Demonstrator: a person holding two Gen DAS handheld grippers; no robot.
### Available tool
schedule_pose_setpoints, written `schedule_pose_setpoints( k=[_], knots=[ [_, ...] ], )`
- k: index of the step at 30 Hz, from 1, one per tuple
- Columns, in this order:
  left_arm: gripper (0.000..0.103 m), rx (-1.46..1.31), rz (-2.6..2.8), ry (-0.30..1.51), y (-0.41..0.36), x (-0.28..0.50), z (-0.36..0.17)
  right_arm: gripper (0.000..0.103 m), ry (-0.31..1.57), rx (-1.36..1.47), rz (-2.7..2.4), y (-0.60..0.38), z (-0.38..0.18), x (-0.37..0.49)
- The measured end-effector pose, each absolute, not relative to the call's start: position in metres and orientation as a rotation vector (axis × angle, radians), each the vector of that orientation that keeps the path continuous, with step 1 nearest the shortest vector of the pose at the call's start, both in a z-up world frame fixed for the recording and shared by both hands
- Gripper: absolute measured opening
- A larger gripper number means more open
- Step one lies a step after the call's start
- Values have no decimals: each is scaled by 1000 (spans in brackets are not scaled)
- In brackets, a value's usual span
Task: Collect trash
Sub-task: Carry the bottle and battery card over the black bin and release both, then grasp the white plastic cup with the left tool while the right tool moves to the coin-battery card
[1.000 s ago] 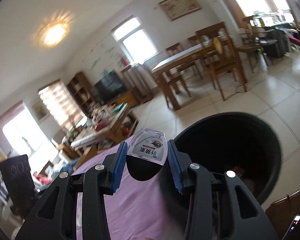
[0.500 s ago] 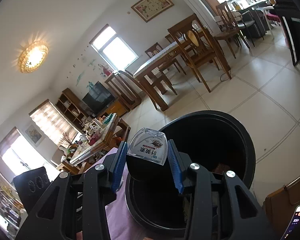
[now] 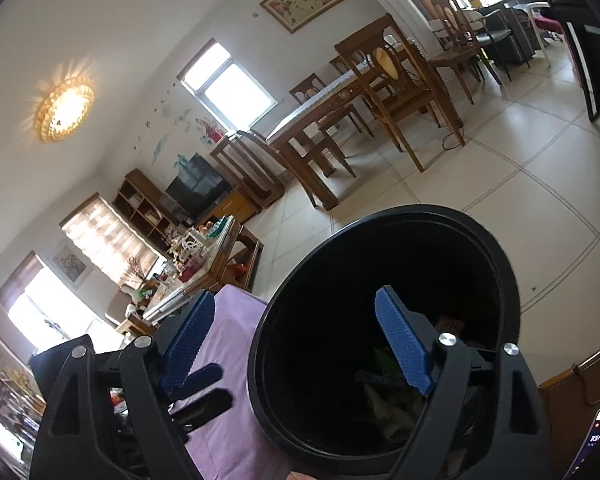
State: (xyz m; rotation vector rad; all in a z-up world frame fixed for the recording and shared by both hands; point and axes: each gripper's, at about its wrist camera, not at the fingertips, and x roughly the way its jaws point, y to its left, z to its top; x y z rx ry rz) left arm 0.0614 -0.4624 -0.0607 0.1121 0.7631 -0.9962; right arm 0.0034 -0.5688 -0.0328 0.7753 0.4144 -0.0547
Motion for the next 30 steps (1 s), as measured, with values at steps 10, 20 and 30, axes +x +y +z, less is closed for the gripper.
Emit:
schedule_pose_setpoints(
  k=[10,20,30],
  knots=[
    [77,78,-685,756,-294,51,-41,82,519,643,30,-512,-30,31],
    [84,334,-573,861,-223,36,-78,86,740,411,229,-378,-38,79],
    [36,265,-598,894,-207,47,-91,86,851,153,277,-274,-33,128]
  ],
)
